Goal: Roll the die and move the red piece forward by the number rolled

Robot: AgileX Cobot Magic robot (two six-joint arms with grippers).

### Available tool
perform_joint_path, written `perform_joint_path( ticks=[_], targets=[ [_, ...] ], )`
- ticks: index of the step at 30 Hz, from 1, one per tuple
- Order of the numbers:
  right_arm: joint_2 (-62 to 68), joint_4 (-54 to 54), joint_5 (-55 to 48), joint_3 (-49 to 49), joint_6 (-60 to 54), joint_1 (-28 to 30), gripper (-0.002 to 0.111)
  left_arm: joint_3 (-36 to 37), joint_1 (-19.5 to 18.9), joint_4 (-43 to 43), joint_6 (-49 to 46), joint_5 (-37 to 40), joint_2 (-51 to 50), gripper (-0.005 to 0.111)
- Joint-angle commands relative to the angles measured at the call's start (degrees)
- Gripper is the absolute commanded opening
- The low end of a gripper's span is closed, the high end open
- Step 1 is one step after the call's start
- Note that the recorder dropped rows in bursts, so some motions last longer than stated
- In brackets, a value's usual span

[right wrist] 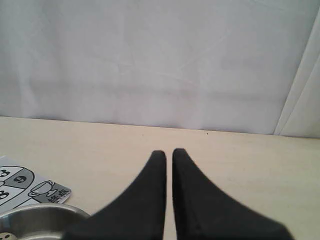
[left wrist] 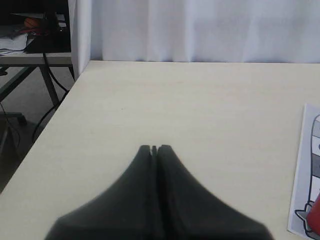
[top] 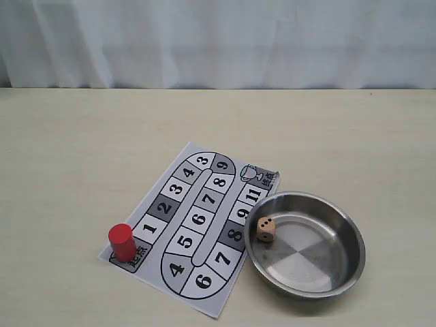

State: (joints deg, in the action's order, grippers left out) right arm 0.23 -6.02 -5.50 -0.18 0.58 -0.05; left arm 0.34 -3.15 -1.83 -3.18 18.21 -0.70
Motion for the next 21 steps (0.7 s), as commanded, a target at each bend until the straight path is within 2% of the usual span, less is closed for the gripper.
perform_joint_path(
  ticks=[1,18,21],
  targets=[
    [-0.2,-0.6,-0.4,0.2,0.1,-0.2,0.004,-0.3,0.5,0.1,0.0,-0.7,0.0,0.0],
    [-0.2,-0.6,-0.3,0.2,0.1,-0.2,0.004,-0.3,0.5,0.1,0.0,-0.7,0.0,0.0],
    [-0.2,-0.6,5.2,0.2,0.1,-0.2,0.004,-0.3,0.5,0.1,0.0,-0.7,0.0,0.0]
  ],
)
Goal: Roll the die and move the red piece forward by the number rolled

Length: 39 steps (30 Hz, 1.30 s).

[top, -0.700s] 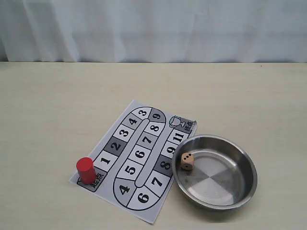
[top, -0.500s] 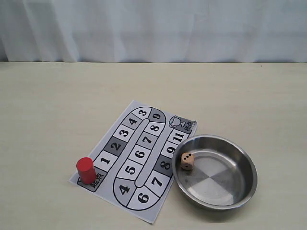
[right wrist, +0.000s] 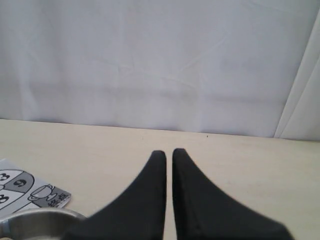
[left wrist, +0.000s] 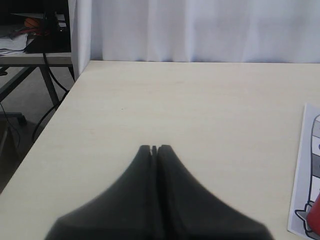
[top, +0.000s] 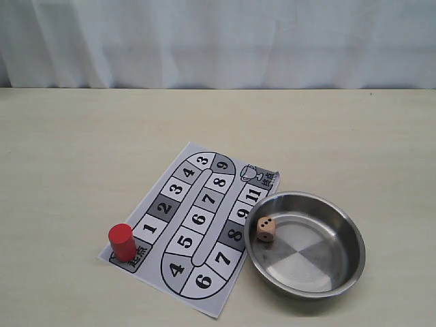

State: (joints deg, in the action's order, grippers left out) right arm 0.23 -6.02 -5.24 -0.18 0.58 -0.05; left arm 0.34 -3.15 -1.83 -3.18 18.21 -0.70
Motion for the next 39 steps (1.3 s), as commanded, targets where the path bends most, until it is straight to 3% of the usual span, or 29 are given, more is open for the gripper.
perform_joint_path(
  ticks=[1,6,14,17,28,33,35,39],
  targets=[
    [-0.2,-0.6,9.1,0.2,0.1,-0.2,0.004,-0.3,0.5,0.1,0.0,-0.7,0.0,0.0],
    [-0.2,3.1,19.4,0.2,4.8,-0.2,0.004,-0.3,0.5,0.1,0.0,-0.7,0.0,0.0],
    [0.0,7.0,-12.6,-17.7,6.1,-0.2,0.004,-0.3,0.5,0.1,0.0,-0.7,0.0,0.0],
    [3.5,6.5,-19.7,-23.7,6.1,-0.2,0.004,-0.3,0.5,0.1,0.0,-0.7,0.0,0.0],
    [24.2,6.5,-29.9,-37.8,1.0,-0.2,0.004,-0.3,0.5,0.1,0.0,-0.7,0.0,0.0],
    [34.9,6.6,-30.0,-39.9,-2.1,-0.2,0.005,-0.3,0.5,0.1,0.0,-0.7,0.0,0.0],
    [38.6,7.1,-30.1,-40.2,-6.9,-0.2,0.01,-0.3,0.5,0.1,0.0,-0.7,0.0,0.0],
    [45.4,15.5,-30.7,-40.8,-18.6,-1.4,0.034,-0.3,0.5,0.1,0.0,-0.7,0.0,0.0]
  ],
)
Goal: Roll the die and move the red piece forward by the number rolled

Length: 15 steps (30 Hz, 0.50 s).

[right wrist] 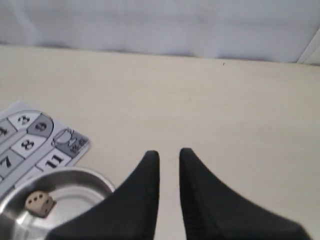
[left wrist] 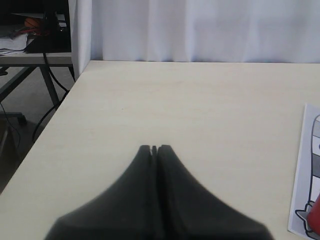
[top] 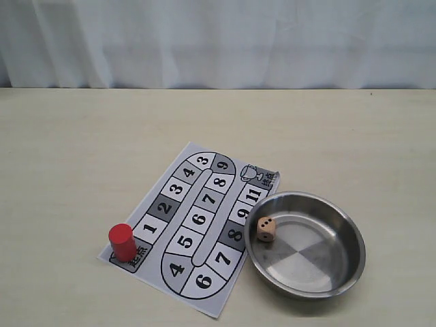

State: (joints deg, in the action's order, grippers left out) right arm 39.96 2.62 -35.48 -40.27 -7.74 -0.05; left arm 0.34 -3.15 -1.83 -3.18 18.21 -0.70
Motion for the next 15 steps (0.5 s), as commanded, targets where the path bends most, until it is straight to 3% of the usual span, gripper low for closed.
perform_joint_path(
  ticks=[1,4,15],
  targets=[
    [7.3,8.9,-0.5,-0.7,-12.5,-2.2,0.04,-0.3,0.5,0.1,0.0,-0.7,0.0,0.0],
    [11.9,10.8,-0.5,-0.7,-16.1,-5.4,0.049,-0.3,0.5,0.1,0.0,-0.7,0.0,0.0],
    [27.0,10.4,-1.0,-4.0,-15.5,-13.2,0.049,-0.3,0.5,0.1,0.0,-0.7,0.0,0.0]
  ],
)
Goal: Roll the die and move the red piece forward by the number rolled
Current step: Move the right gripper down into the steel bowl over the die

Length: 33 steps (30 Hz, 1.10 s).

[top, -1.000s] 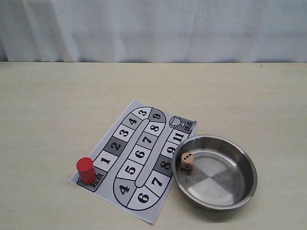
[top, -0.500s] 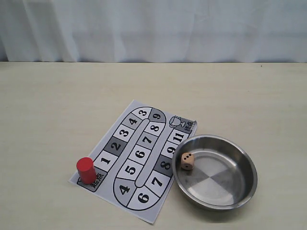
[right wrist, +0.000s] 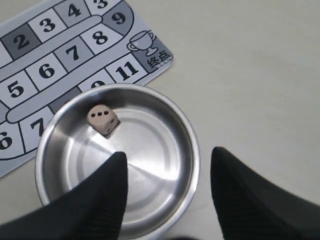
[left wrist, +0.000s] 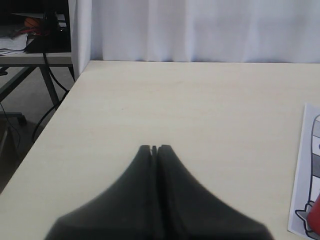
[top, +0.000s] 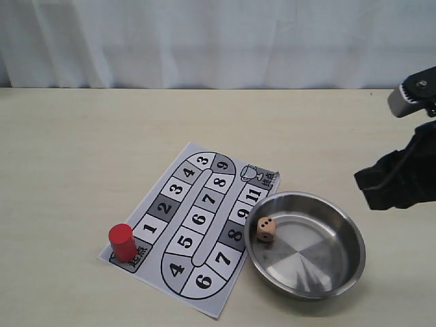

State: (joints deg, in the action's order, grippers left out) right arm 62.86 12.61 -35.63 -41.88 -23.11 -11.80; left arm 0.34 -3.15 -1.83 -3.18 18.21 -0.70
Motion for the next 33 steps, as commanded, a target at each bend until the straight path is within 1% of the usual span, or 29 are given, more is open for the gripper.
perform_joint_path(
  ticks=[1,5,9,11,14,16,24,28,33],
  targets=[
    [5.2,0.4,-1.4,-3.2,-0.2,-1.8,0.049,-0.3,0.5,0.1,0.0,-0.7,0.0,0.0],
    [9.1,0.5,-2.1,-6.0,-0.5,-3.2,0.049,-0.3,0.5,0.1,0.0,-0.7,0.0,0.0],
    [13.0,0.2,-2.4,-7.5,-3.3,-5.6,0.049,-0.3,0.5,0.1,0.0,-0.7,0.0,0.0],
    [15.4,0.2,-2.4,-8.5,-3.3,-6.5,0.052,-0.3,0.5,0.1,0.0,-0.7,0.0,0.0],
    [18.8,0.4,-2.6,-9.6,-3.3,-7.0,0.061,-0.3,0.5,0.1,0.0,-0.7,0.0,0.0],
    [21.3,0.4,-3.0,-10.1,-3.3,-7.0,0.062,-0.3,0.5,0.1,0.0,-0.7,0.0,0.0],
    [28.8,0.5,-1.5,-10.1,-3.3,-7.0,0.062,-0.3,0.5,0.1,0.0,-0.7,0.0,0.0],
    [31.4,2.8,0.0,-10.1,-3.6,-7.0,0.062,-0.3,0.5,0.1,0.0,-0.7,0.0,0.0],
    [33.3,9.1,1.6,-10.1,-10.2,-7.0,0.062,-0.3,0.5,0.1,0.0,-0.7,0.0,0.0]
  ],
)
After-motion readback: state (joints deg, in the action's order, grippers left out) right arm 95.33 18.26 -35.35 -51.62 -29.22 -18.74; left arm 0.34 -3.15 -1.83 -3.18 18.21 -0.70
